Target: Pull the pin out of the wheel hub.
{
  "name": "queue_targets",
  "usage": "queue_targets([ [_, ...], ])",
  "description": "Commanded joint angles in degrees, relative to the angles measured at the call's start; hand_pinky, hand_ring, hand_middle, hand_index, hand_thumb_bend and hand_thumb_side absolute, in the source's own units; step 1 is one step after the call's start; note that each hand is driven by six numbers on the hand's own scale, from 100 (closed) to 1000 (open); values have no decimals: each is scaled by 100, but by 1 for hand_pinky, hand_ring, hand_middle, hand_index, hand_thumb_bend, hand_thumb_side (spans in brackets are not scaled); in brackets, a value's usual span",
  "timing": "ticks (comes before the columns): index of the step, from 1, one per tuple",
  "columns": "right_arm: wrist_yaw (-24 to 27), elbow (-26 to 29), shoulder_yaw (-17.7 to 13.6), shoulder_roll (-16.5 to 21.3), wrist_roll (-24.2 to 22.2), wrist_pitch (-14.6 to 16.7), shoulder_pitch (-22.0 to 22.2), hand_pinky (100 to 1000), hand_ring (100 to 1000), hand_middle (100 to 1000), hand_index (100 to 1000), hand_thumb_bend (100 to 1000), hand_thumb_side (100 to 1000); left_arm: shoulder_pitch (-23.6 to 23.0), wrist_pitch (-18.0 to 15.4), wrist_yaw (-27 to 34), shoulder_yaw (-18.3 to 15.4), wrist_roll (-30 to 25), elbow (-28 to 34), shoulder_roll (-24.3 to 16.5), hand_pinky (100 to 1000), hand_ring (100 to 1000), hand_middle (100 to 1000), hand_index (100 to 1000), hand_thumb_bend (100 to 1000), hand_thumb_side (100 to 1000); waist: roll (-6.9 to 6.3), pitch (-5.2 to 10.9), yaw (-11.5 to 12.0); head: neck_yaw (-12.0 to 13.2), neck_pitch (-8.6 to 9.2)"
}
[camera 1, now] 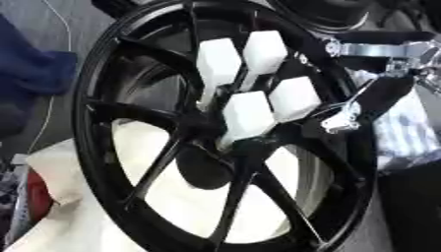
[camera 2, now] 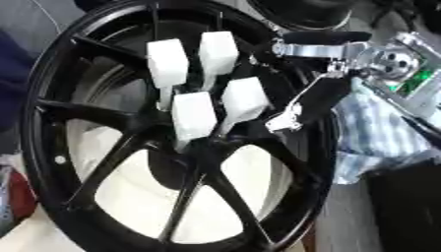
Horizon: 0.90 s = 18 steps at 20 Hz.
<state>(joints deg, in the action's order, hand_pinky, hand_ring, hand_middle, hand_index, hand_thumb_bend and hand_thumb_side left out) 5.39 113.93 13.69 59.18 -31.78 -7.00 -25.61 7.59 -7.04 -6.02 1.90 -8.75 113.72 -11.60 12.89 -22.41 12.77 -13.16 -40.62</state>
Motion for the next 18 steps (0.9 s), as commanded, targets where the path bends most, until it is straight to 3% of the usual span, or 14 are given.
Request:
queue_targets([
  [1, -129, 66, -107, 94, -15, 35, 10, 722, 749, 732, 718, 537, 269, 43, -1, -25, 27, -10, 87, 5, 825, 923, 715, 807, 100, 779, -32, 65, 3, 22, 88],
  [11, 338, 66, -113, 69, 329, -216, -31, 693, 710, 671, 653, 399, 281, 51, -14, -72, 42, -29, 87, 15, 827, 924, 716, 807, 100, 778, -39, 28, 6, 52, 84],
  [18, 600, 66, -101, 71, 496, -355, -23, 680, 694, 628, 614, 235, 273, 49, 11, -78, 42, -51, 87, 19, 828, 926, 718, 807, 100, 781, -45, 19, -10, 60, 89],
])
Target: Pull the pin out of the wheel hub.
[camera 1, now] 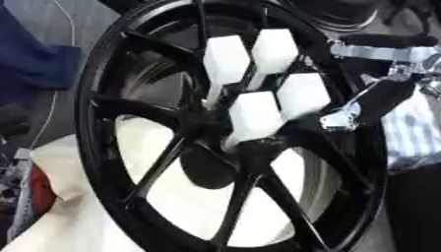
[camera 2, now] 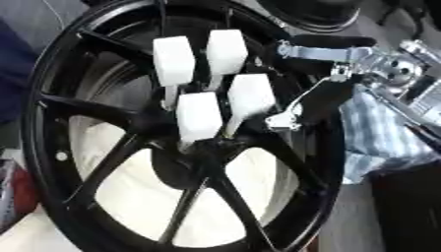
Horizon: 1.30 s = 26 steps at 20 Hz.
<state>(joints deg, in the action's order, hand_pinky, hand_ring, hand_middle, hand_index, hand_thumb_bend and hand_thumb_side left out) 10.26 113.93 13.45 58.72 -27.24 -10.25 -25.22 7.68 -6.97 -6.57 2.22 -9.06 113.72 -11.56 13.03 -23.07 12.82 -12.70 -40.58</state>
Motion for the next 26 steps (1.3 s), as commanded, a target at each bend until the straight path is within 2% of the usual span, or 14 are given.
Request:
queue_targets([
  [1, 152, 66, -80, 121, 43, -40, -68, 679, 691, 622, 608, 217, 274, 40, 5, -23, 9, -23, 87, 14, 828, 926, 718, 807, 100, 781, -59, 85, -17, 16, 82],
  [5, 267, 66, -106, 138, 52, -51, -77, 670, 668, 572, 562, 178, 221, 35, 15, -29, 8, -28, 87, 19, 829, 926, 718, 808, 100, 783, -60, 84, -29, 23, 77],
  [9, 400, 66, -148, 167, 103, -50, -70, 666, 652, 536, 527, 161, 208, 29, 20, -21, 8, -35, 87, 17, 830, 926, 718, 808, 100, 782, -67, 93, -39, 20, 69],
  [15, 976, 66, -376, 371, 153, 1, -29, 658, 634, 522, 505, 157, 196, -12, 36, 4, -12, -25, 87, 15, 830, 926, 719, 808, 100, 781, -101, 149, -99, 46, 34],
  [16, 1102, 66, -433, 420, 163, 3, -7, 659, 633, 523, 505, 167, 265, -21, 37, 12, -16, -22, 87, 14, 831, 926, 719, 808, 100, 781, -110, 162, -116, 54, 29],
  [17, 1225, 66, -494, 470, 171, 6, 18, 658, 632, 521, 504, 153, 200, -31, 38, 21, -21, -19, 87, 12, 831, 926, 719, 808, 100, 780, -121, 176, -135, 60, 22],
  [26, 2517, 66, -1370, 915, 434, 14, 467, 661, 624, 520, 493, 111, 214, -131, 17, 80, -98, 47, 87, 25, 831, 926, 720, 808, 100, 774, -271, 268, -399, 181, -4],
])
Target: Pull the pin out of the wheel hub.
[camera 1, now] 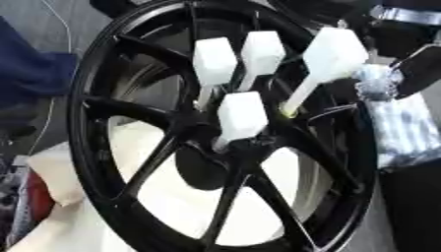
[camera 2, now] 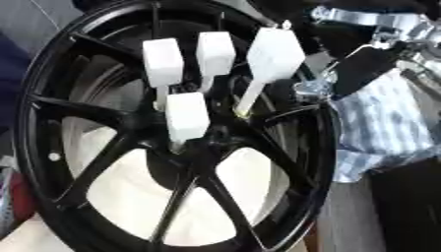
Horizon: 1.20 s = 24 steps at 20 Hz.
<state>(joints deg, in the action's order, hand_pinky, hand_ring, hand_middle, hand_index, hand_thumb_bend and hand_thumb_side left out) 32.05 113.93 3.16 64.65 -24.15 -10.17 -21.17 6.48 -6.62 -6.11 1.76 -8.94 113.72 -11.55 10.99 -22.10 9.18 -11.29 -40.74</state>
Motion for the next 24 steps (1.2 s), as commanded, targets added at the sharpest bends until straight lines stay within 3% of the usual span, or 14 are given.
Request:
queue_targets([
  [1, 479, 66, -485, 349, 221, 9, 181, 662, 624, 520, 492, 106, 214, -16, -24, 33, -63, 46, 87, 31, 831, 926, 721, 808, 100, 773, -89, 168, -76, 65, 18],
  [7, 831, 0, -1489, 279, 1269, 72, 1455, 668, 627, 528, 499, 100, 208, -32, -60, -11, -156, 141, 87, 67, 832, 926, 722, 808, 100, 771, -177, 120, -303, 263, 91],
  [11, 464, -262, -2142, -181, 1983, 358, 2544, 678, 639, 545, 517, 100, 204, -19, -84, -52, -189, 191, 87, 86, 831, 925, 722, 808, 100, 769, -218, 72, -392, 355, 155],
  [14, -164, -225, -2603, -773, 2475, 663, 3263, 692, 655, 563, 536, 100, 201, -15, -115, -89, -213, 233, 87, 115, 832, 925, 722, 808, 100, 767, -258, 26, -420, 409, 192],
  [17, -737, -2, -2834, -1389, 2780, 800, 3733, 709, 680, 589, 560, 109, 216, -1, -144, -109, -212, 254, 87, 141, 831, 925, 723, 808, 100, 767, -297, -8, -431, 419, 224],
  [21, -1510, 62, -2953, -2061, 2840, 811, 4040, 753, 736, 672, 644, 203, 220, 19, -147, -116, -200, 249, 87, 171, 831, 925, 723, 808, 100, 767, -334, -37, -439, 402, 246],
  [24, -1887, 65, -2968, -2473, 2751, 727, 4167, 791, 793, 768, 722, 241, 148, 23, -152, -116, -200, 252, 87, 186, 831, 924, 723, 808, 100, 767, -355, -45, -440, 399, 253],
])
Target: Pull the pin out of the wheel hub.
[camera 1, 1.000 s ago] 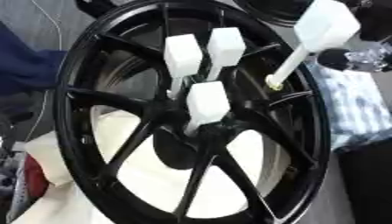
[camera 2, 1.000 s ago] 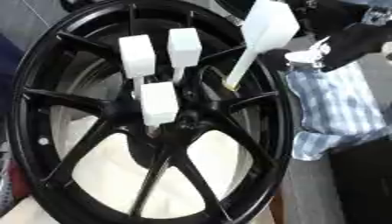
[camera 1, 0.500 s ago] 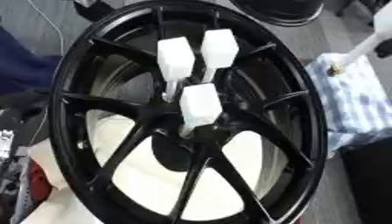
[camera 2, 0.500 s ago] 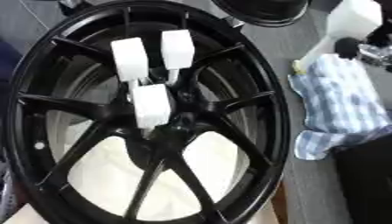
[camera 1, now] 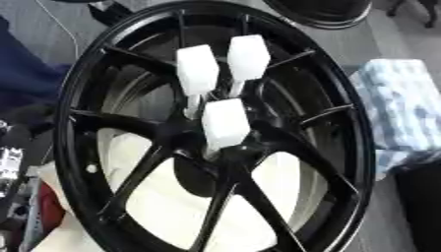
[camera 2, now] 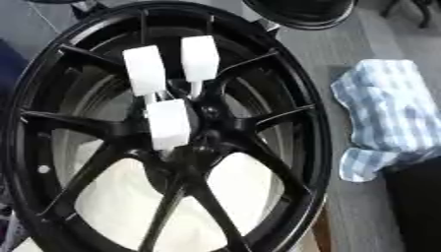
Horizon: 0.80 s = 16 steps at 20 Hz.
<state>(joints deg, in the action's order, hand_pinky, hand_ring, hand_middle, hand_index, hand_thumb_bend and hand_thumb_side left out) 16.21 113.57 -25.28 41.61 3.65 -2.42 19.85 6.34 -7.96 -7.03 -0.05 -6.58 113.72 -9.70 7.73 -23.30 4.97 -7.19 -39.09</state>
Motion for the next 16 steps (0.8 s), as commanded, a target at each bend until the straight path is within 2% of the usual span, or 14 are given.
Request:
queue_targets([
  [1, -384, 102, -130, -286, -56, -92, 95, 803, 811, 790, 736, 251, 123, 38, -21, -25, -19, 17, 87, 4, 831, 924, 723, 808, 100, 767, -36, 69, -20, -6, 94],
  [3, -510, 103, -140, -465, -86, -181, 135, 825, 839, 823, 752, 258, 100, 40, -26, -26, -18, 18, 87, 10, 831, 924, 723, 808, 100, 767, -48, 64, -24, 2, 91],
  [5, -523, 103, -130, -576, -106, -214, 120, 828, 837, 818, 743, 254, 100, 42, -33, -22, -16, 19, 87, 11, 831, 924, 724, 808, 100, 766, -58, 62, -29, 5, 90],
  [6, -502, 103, -123, -603, -117, -197, 97, 827, 833, 814, 740, 256, 122, 45, -37, -18, -13, 15, 87, 9, 831, 924, 724, 808, 100, 765, -62, 63, -31, 3, 89],
  [8, -385, 103, -98, -624, -116, -70, 18, 819, 803, 769, 708, 248, 272, 48, -39, -9, -5, 3, 87, 11, 832, 924, 724, 808, 100, 765, -74, 65, -36, -3, 86],
  [11, -116, 103, -44, -579, -35, 355, -155, 802, 753, 700, 658, 193, 331, 44, -59, 2, 0, -7, 87, 13, 832, 925, 724, 807, 100, 762, -100, 75, -31, -25, 88],
  [14, 142, 103, 84, -533, -87, 1000, -337, 795, 724, 663, 623, 131, 350, 42, -80, 18, 7, -12, 87, 15, 832, 925, 725, 807, 100, 761, -123, 79, -24, -43, 91],
  [15, 198, 103, 137, -528, -135, 1228, -394, 796, 714, 651, 613, 195, 333, 43, -84, 22, 11, -17, 87, 19, 832, 925, 725, 807, 100, 760, -130, 79, -20, -50, 94],
  [16, 241, 103, 205, -530, -199, 1471, -453, 796, 711, 648, 609, 109, 346, 45, -90, 26, 15, -21, 87, 21, 832, 925, 725, 807, 100, 759, -137, 78, -17, -56, 99],
])
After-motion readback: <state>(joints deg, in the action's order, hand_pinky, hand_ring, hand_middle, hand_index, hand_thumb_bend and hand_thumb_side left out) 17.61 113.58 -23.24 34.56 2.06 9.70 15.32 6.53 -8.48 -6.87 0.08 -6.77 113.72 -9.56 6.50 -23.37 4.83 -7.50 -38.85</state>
